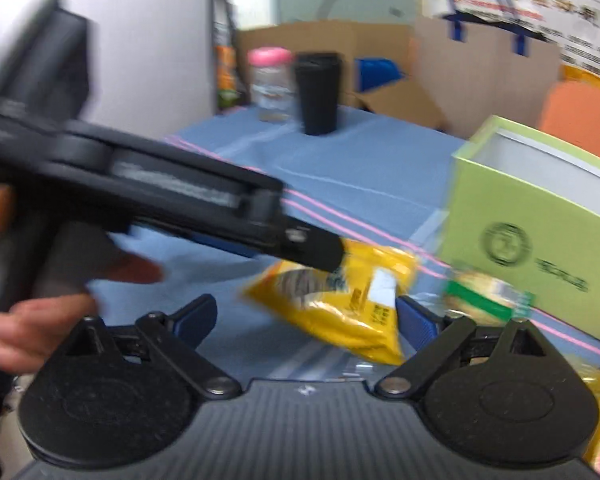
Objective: Organize snacks
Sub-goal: 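Grasp the yellow snack bag on the tablecloth with the left tool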
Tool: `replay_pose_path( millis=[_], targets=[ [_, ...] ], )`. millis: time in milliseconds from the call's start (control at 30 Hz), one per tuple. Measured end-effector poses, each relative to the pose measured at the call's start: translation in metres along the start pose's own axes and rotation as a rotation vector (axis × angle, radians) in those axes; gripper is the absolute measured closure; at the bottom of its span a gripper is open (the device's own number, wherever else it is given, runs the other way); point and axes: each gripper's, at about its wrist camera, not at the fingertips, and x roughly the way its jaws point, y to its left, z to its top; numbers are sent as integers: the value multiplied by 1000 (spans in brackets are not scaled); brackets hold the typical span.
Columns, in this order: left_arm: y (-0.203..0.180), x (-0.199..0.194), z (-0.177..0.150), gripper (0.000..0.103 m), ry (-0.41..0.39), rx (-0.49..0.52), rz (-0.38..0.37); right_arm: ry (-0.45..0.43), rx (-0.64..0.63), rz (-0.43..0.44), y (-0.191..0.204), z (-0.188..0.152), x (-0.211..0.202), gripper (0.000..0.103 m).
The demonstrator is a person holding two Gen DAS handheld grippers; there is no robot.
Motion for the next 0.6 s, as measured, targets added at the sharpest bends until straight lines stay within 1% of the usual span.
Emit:
replay_pose_path(
  millis=[33,67,133,200,300,367,400,467,533,600],
  targets=[
    [5,-1,0,33,-1,-9,2,-8,-3,-19,2,1,0,10],
    [10,0,0,33,-1,-20,0,-6,-9,-57,4,2,1,10],
    [16,3,2,33,9,-38,-11,12,-13,-109,2,7,10,10],
    [17,7,5,33,21,-37,-28,40,23,-101,-3,8,18,10],
    [16,12,5,33,30,-10,-29,75,88,-66,-7,6,25,10],
    [15,13,5,33,34,7,-24,88,115,-73,-5,3,25,10],
    [15,12,5,34,37,13,-26,81,124,-80,-3,1,20,10],
    [15,9,8,33,32,31,-37,72,137,-62,0,-1,16,10],
    [13,7,13,33,21,60,-36,90,135,-46,2,2,23,10],
    [11,10,17,35,37,84,-30,122,131,-72,2,5,34,10]
  ],
)
